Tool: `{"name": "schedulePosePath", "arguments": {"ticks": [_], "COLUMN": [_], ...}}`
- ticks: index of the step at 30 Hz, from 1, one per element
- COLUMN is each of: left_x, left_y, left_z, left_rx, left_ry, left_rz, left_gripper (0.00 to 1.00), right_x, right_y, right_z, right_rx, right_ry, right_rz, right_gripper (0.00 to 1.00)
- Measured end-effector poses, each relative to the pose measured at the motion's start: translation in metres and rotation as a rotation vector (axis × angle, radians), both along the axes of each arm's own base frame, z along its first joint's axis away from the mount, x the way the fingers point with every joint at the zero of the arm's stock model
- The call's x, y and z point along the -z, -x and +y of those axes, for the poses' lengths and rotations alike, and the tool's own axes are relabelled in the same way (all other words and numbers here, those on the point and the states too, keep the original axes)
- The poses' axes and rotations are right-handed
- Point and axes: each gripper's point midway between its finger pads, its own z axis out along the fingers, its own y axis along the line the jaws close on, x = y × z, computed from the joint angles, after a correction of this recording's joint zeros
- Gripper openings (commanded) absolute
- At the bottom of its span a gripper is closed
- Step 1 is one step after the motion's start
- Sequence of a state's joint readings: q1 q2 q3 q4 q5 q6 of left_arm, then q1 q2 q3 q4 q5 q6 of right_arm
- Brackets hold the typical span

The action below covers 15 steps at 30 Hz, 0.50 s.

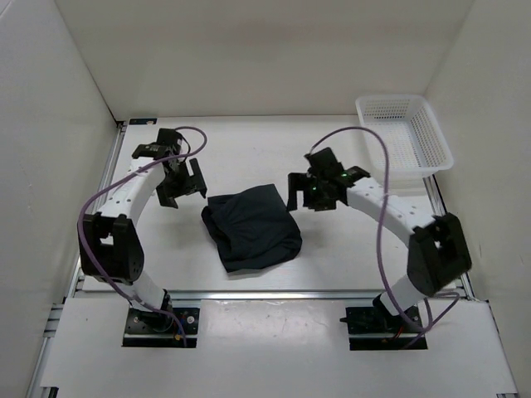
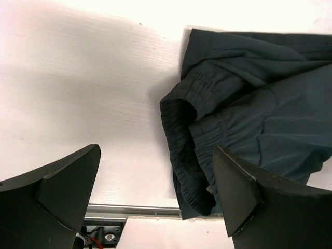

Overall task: Fold and stack the shorts
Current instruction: Fold the shorts

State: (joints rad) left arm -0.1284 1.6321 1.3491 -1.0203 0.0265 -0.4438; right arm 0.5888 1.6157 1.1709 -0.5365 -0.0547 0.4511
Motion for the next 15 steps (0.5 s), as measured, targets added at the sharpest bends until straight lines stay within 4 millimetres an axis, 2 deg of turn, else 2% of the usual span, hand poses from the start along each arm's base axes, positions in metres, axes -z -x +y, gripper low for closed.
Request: {"name": "schedulePosePath", "arguments": {"ticks": [2, 4, 7, 10, 13, 15], "left_x": [-0.011, -0.023, -0.046, -0.076, -0.111, -0.136], "left_y": [0.0, 0.001, 0.005, 0.013, 0.024, 0.032], "left_z": [0.003, 0.007, 0.015, 0.022, 0.029, 0.033], "left_rx": [-0.007, -0.026, -0.075, -0.126, -0.174, -0.199], "left_ry": [-0.01, -0.025, -0.045, -0.047, -0.04, -0.034], "left_rz": [-0.033, -0.069, -0.148, -0.263, -0.398, -0.49], "left_gripper": [1.0, 1.0, 1.0, 1.0, 1.0, 1.0], "right_x": [-0.031, -0.065, -0.12, -0.159, -0.184, -0.194], "right_y": [-0.007, -0.015, -0.02, -0.006, 0.017, 0.034], "right_z": [-0.019, -0.047, -0.108, -0.164, -0.206, -0.228], "right_rx": [0.048, 0.131, 0.319, 0.491, 0.622, 0.691], "right_ry": [-0.003, -0.003, 0.029, 0.09, 0.163, 0.21], "right_rz": [-0.087, -0.184, -0.361, -0.496, -0.59, -0.632], "right_gripper": [1.0, 1.0, 1.0, 1.0, 1.0, 1.0]}}
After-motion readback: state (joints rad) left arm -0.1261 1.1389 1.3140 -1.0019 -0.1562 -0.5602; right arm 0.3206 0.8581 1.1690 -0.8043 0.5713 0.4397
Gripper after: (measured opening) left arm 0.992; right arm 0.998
